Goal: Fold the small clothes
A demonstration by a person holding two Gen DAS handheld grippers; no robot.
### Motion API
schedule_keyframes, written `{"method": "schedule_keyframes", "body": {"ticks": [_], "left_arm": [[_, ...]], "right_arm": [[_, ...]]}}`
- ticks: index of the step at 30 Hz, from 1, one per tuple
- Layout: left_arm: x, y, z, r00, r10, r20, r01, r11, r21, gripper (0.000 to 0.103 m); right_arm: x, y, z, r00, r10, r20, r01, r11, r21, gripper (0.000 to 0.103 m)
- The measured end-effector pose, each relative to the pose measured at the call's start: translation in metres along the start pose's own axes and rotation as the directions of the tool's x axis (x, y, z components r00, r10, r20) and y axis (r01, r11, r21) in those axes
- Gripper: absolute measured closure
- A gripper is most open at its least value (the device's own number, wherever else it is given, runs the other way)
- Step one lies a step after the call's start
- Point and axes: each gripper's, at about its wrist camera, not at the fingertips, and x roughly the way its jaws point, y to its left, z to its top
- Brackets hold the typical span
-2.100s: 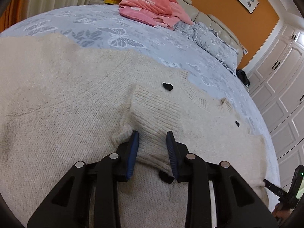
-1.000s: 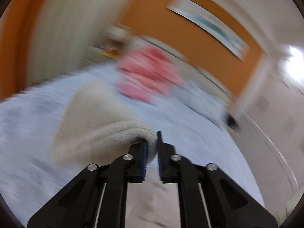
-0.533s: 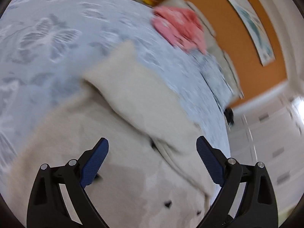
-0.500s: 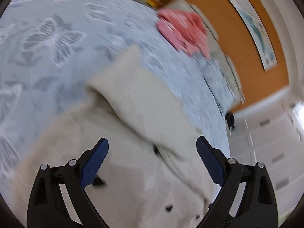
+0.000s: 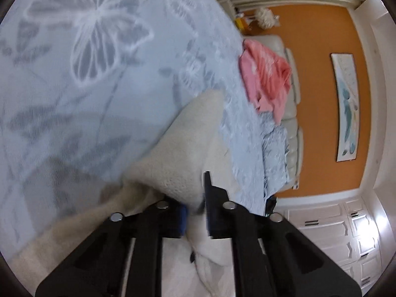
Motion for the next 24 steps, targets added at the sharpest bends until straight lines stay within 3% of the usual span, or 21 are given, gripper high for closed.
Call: {"method": "schedule_keyframes", "body": {"ticks": [2, 4, 5, 7, 8, 9, 11, 13, 14, 15, 18, 21, 24], "left_arm": [[-0.003, -0.006, 0.0, 1.0, -0.001, -0.016, 0.002, 0.998, 0.067, 0.093], [0.006, -0.008, -0.007, 0.997, 0.007, -0.074, 0.002, 0.993, 0.118, 0.091], [0.017, -0.007, -0.014, 0.993, 0.045, -0.108, -0.028, 0.988, 0.15, 0.091], [0.032, 0.0, -0.029, 0.984, 0.105, -0.143, -0.08, 0.982, 0.173, 0.092], [0.037, 0.005, -0.037, 0.981, 0.125, -0.148, -0.099, 0.98, 0.171, 0.092], [0.037, 0.006, -0.041, 0.984, 0.122, -0.128, -0.099, 0.98, 0.17, 0.092], [0.036, 0.005, -0.043, 0.985, 0.133, -0.114, -0.111, 0.978, 0.179, 0.092], [0.038, 0.006, -0.041, 0.982, 0.138, -0.125, -0.114, 0.976, 0.187, 0.092], [0.039, 0.006, -0.039, 0.981, 0.141, -0.131, -0.114, 0.974, 0.194, 0.092], [0.043, 0.003, -0.038, 0.981, 0.142, -0.134, -0.113, 0.973, 0.201, 0.092], [0.044, 0.004, -0.04, 0.985, 0.128, -0.118, -0.098, 0.967, 0.234, 0.092], [0.039, 0.009, -0.046, 0.995, 0.072, -0.074, -0.047, 0.955, 0.294, 0.092], [0.036, 0.008, -0.058, 0.999, 0.032, -0.03, -0.017, 0.918, 0.395, 0.093]], "right_arm": [[-0.054, 0.026, -0.001, 0.993, 0.0, 0.119, 0.016, 0.991, -0.134, 0.094], [-0.089, 0.028, -0.006, 0.971, -0.102, 0.217, 0.155, 0.958, -0.24, 0.094], [-0.094, 0.013, -0.008, 0.954, -0.199, 0.224, 0.255, 0.933, -0.256, 0.094], [-0.078, -0.028, -0.009, 0.937, -0.324, 0.128, 0.345, 0.915, -0.211, 0.094], [-0.066, -0.051, -0.013, 0.916, -0.395, 0.065, 0.4, 0.895, -0.197, 0.094], [-0.06, -0.064, -0.017, 0.907, -0.421, 0.031, 0.418, 0.887, -0.193, 0.094], [-0.067, -0.074, -0.022, 0.931, -0.365, 0.023, 0.365, 0.92, -0.142, 0.09], [-0.075, -0.077, -0.021, 0.948, -0.316, 0.038, 0.318, 0.945, -0.076, 0.077], [-0.081, -0.08, -0.023, 0.955, -0.293, 0.046, 0.295, 0.954, -0.046, 0.061], [-0.081, -0.08, -0.024, 0.959, -0.278, 0.051, 0.279, 0.96, -0.022, 0.053], [-0.089, -0.097, -0.038, 0.982, -0.187, 0.038, 0.186, 0.982, 0.044, 0.053], [-0.075, -0.097, -0.05, 0.998, -0.068, -0.011, 0.068, 0.997, 0.044, 0.052], [-0.049, -0.081, -0.044, 0.994, -0.097, -0.053, 0.096, 0.995, -0.019, 0.052]]}}
